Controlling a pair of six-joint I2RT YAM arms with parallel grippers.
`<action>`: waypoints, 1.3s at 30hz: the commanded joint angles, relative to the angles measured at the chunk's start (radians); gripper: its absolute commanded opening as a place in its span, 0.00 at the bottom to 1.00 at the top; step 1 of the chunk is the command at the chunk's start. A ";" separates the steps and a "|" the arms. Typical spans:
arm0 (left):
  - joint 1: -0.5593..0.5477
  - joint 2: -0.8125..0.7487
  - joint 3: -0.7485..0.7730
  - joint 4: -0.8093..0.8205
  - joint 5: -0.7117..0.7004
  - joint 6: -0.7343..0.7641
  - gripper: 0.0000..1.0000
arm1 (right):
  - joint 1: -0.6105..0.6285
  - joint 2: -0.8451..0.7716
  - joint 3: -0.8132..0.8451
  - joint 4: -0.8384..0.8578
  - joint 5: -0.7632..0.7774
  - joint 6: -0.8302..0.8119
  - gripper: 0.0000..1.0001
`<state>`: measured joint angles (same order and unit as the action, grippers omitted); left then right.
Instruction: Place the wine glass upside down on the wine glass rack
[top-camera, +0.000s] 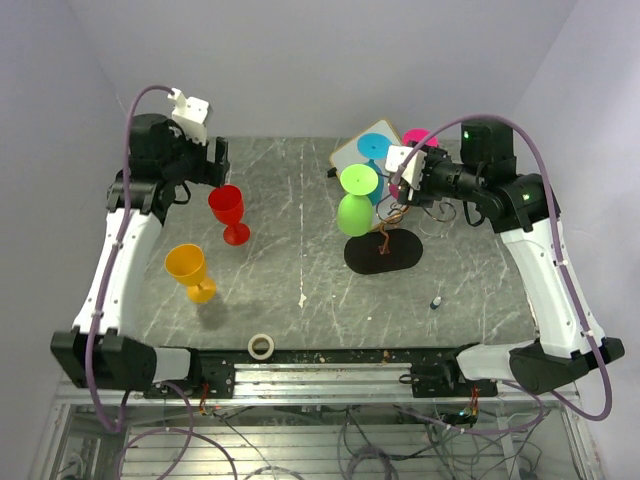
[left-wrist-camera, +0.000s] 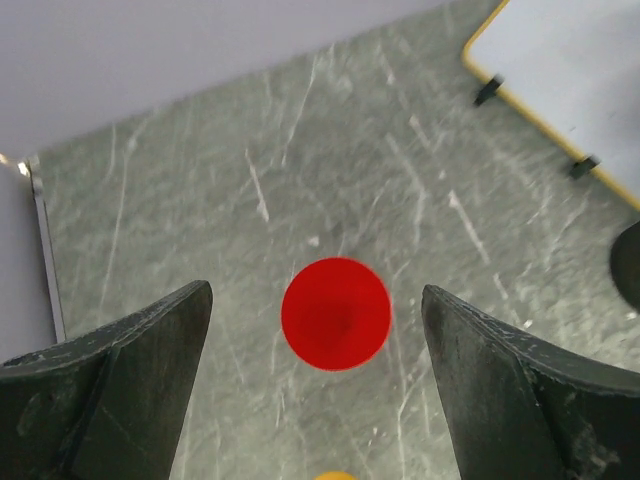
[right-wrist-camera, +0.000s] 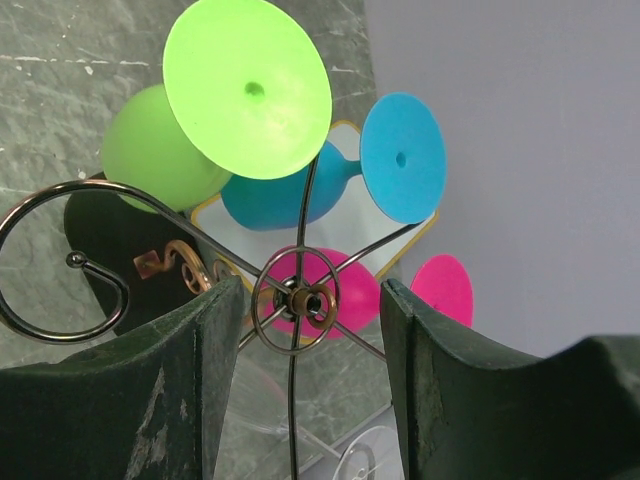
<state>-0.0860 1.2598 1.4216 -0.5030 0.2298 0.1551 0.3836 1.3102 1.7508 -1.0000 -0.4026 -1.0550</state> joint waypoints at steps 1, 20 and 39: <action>0.045 0.111 0.029 -0.110 -0.043 0.028 0.96 | -0.008 -0.020 0.010 0.007 0.015 0.012 0.56; 0.054 0.367 0.027 -0.160 -0.043 0.076 0.67 | -0.015 -0.032 -0.045 0.033 0.027 0.019 0.57; 0.054 0.376 0.049 -0.189 -0.016 0.107 0.16 | -0.022 -0.043 -0.058 0.040 0.009 0.025 0.58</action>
<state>-0.0360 1.6619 1.4307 -0.6758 0.2024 0.2401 0.3695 1.2907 1.6936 -0.9768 -0.3779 -1.0466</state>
